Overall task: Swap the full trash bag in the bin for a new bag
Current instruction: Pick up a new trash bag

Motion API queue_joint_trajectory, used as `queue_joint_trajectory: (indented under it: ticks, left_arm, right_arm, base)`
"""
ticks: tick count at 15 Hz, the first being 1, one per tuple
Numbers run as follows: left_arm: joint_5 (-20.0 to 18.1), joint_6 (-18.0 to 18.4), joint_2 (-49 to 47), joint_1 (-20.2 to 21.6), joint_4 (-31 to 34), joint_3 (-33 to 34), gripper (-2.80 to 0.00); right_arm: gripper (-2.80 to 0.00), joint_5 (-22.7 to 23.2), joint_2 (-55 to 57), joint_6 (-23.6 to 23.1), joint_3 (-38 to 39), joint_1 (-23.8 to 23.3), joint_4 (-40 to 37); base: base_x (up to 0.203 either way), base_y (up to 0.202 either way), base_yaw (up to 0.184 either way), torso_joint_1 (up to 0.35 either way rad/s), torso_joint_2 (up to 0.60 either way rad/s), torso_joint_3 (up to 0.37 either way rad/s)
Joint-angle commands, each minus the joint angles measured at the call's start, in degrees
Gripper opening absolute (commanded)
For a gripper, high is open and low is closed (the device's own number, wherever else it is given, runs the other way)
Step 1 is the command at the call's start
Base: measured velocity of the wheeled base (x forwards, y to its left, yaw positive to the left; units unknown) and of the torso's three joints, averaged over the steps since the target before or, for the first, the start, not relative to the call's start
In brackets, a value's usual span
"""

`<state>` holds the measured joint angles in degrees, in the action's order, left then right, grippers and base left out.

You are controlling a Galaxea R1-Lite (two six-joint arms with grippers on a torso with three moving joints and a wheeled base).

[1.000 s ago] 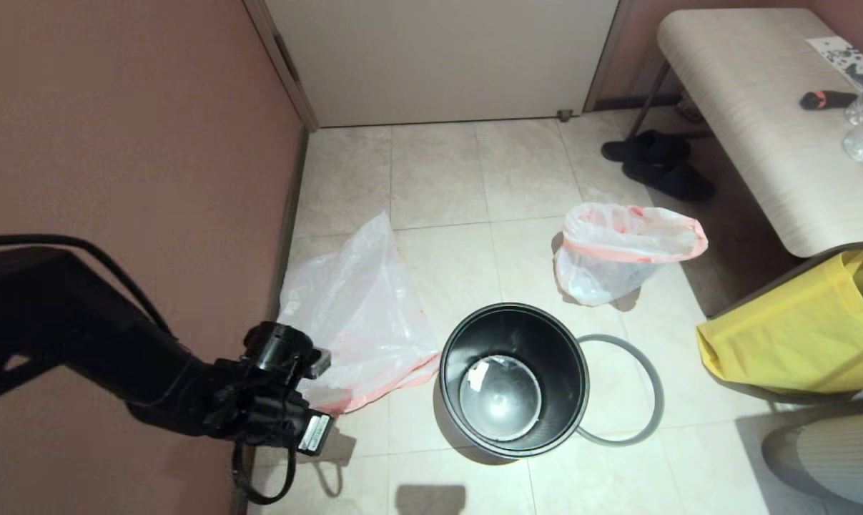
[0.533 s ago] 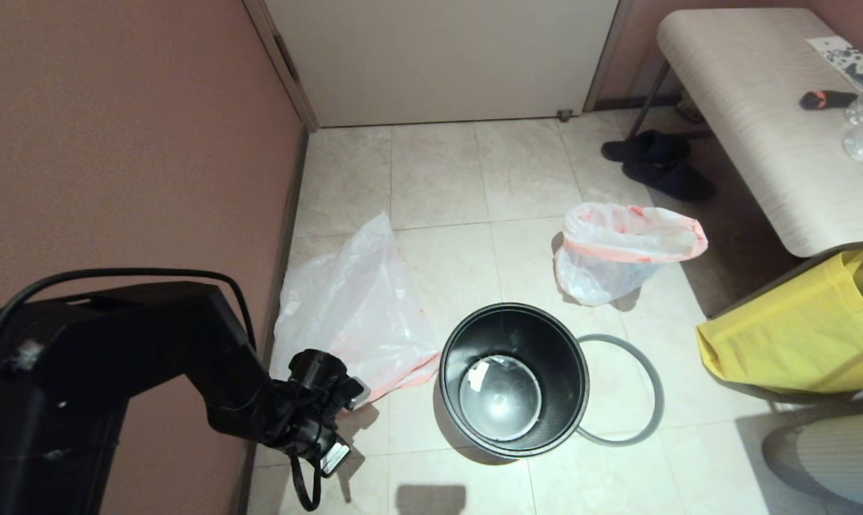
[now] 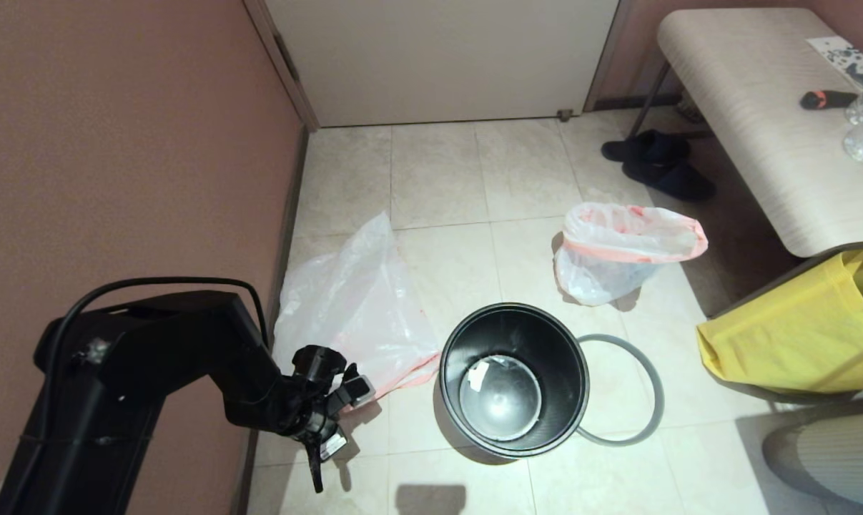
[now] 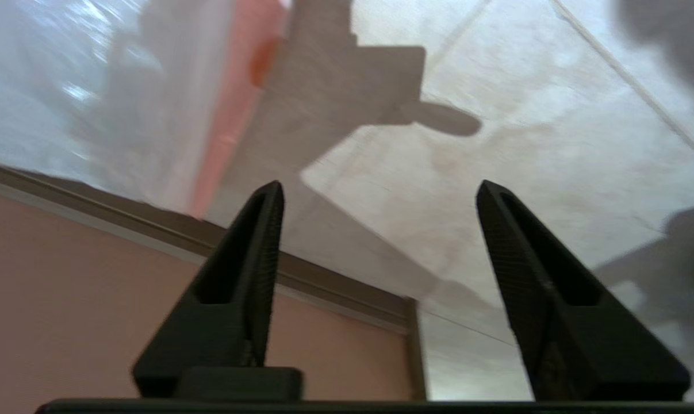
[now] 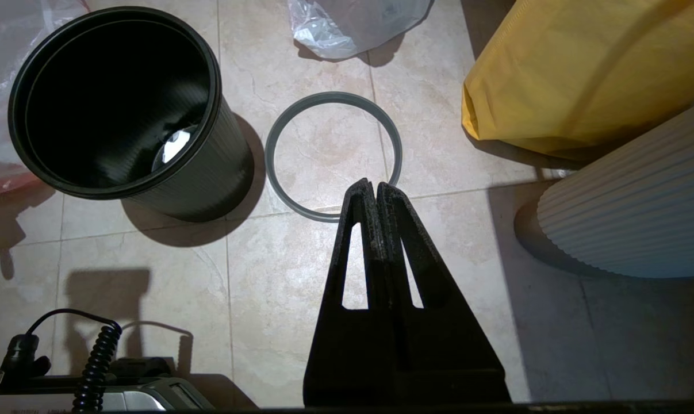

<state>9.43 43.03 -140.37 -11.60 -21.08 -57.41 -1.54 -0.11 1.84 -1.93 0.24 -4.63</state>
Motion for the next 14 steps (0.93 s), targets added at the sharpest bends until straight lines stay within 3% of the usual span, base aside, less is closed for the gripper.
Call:
queue_joint_trajectory:
  ticks: [1, 10, 14]
  left_arm:
    - [0.1, 1.6, -0.8, 0.6, -0.1, -2.2, 0.0]
    - [0.1, 2.7, -15.7, 1.7, -0.2, -17.6, 0.0]
    - [2.1, 4.2, -18.3, 3.9, 1.4, -23.2, 0.0]
  right_arm:
    - [-2.8, 0.0, 0.1, 0.0, 0.0, 0.0, 0.0]
    - [-2.8, 0.0, 0.1, 0.0, 0.0, 0.0, 0.0]
    - [-2.8, 0.0, 0.2, 0.0, 0.0, 0.0, 0.0]
  base:
    - [0.0, 0.0, 0.0, 0.0, 0.0, 0.0]
    - [0.0, 0.0, 0.0, 0.0, 0.0, 0.0]
    - [0.0, 0.0, 0.0, 0.0, 0.0, 0.0]
